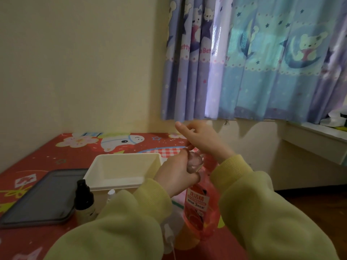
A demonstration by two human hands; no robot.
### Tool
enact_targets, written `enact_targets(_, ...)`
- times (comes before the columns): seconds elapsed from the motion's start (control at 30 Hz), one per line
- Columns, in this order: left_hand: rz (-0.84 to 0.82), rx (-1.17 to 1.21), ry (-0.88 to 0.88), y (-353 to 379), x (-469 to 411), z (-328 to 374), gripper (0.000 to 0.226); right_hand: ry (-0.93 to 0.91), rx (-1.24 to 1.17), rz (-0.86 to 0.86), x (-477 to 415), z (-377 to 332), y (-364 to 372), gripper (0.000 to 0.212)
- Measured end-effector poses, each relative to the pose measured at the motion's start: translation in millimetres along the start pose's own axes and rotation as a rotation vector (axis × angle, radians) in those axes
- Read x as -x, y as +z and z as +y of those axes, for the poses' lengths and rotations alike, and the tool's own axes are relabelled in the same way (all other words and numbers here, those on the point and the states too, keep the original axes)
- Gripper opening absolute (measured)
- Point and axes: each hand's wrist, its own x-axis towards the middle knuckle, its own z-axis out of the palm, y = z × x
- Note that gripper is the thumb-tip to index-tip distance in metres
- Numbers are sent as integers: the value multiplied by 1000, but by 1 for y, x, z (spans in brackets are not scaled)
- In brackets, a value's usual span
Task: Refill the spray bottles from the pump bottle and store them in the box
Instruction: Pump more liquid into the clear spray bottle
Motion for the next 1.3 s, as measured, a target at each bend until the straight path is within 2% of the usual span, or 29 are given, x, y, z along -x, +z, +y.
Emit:
enact_targets(0.07, -3, -13, 1, 0, 0, 0, 28, 0, 11, -8, 1, 1, 0, 67)
enact_targets(0.37, 6, -31, 13, -11, -3, 8, 29, -23, 18, -49, 2, -14, -13, 45)
enact_targets(0.47, 25, -34, 22, -6, -2, 6, 28, -22, -3, -4, 2, -9, -9, 54)
enact_targets(0.6, 24, -38, 13, 0, 1, 2, 27, -11, -101, 53, 2, -2, -1, 53)
enact_targets(0.77, -12, -42, 4, -4, 2, 3, 27, -1, -109, -1, 4, -4, -2, 55)
enact_targets(1.0, -13, -32, 5, -12, -3, 10, 34, -29, -56, 3, 0, -14, -15, 42)
enact_targets(1.3, 0, -8, 34, -1, 0, -3, 30, -15, -41, 62, -1, 1, 1, 59)
